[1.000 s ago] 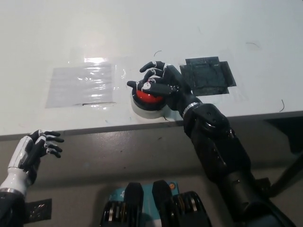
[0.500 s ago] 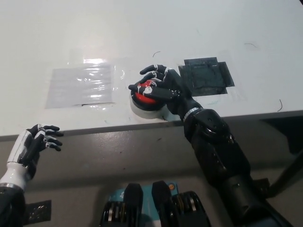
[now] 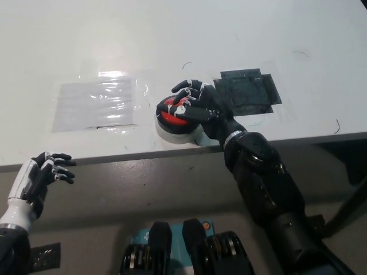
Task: The robot uses its right hand to make a fist and press the red button kept in the middle of the desk
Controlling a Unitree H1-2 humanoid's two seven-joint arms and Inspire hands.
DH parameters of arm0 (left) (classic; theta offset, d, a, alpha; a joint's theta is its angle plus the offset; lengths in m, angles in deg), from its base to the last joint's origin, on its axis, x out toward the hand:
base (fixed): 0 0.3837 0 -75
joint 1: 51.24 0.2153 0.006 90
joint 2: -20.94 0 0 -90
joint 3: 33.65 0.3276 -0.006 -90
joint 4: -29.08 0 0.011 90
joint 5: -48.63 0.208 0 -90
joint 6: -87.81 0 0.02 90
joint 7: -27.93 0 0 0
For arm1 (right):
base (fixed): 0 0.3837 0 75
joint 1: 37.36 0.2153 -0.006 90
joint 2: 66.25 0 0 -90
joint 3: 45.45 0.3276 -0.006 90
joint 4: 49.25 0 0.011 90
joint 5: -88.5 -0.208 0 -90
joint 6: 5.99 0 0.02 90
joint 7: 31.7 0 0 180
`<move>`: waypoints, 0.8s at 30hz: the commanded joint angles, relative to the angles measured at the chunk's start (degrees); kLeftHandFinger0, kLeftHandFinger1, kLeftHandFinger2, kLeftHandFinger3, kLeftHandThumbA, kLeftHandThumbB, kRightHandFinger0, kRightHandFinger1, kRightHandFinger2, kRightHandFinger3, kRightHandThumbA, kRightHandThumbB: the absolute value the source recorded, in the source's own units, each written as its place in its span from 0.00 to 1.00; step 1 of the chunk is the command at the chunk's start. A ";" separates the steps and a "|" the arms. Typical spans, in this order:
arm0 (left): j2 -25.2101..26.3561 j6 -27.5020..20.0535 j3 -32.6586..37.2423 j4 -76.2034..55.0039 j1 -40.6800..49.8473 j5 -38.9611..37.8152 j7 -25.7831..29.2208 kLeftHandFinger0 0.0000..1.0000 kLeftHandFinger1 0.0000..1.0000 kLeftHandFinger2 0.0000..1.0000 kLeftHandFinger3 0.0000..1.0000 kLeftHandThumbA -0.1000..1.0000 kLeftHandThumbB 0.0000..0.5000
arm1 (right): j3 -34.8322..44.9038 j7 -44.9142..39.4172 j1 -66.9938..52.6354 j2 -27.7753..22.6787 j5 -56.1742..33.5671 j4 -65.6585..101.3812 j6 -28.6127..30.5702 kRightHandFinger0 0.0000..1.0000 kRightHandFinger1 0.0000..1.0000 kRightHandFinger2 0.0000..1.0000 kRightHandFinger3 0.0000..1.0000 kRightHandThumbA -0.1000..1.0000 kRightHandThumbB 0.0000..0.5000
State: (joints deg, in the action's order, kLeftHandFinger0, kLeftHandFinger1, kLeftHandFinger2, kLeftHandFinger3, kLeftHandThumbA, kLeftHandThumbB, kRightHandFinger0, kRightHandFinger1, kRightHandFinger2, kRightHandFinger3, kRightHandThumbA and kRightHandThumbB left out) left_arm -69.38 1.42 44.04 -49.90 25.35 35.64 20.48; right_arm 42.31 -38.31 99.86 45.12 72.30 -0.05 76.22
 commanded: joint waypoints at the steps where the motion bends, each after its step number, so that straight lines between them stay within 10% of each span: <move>1: 1.36 0.40 -0.81 -2.16 0.71 -1.02 -0.54 0.40 0.39 0.48 0.61 0.68 0.12 | 0.92 0.27 5.73 -0.05 0.34 4.42 -5.55 0.00 0.00 0.29 0.37 1.00 0.22; 13: 1.67 -0.05 -0.22 -2.27 1.85 0.22 -0.48 0.44 0.42 0.53 0.64 0.70 0.10 | 5.23 2.11 10.88 -2.36 -1.67 17.30 -13.85 0.00 0.03 0.33 0.38 1.00 0.43; 24: 2.10 -1.42 -0.65 -1.94 1.90 -0.49 -1.18 0.37 0.37 0.44 0.53 0.70 0.12 | 12.85 1.01 5.68 -11.26 -3.17 30.69 -15.43 0.00 0.12 0.42 0.46 1.00 0.36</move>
State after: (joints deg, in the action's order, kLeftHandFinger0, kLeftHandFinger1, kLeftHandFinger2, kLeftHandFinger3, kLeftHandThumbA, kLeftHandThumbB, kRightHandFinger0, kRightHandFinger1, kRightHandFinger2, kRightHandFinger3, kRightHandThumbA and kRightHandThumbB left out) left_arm -69.13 1.57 43.65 -50.32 27.62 35.38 20.37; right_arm 52.10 -36.33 105.18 38.22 71.09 27.98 60.15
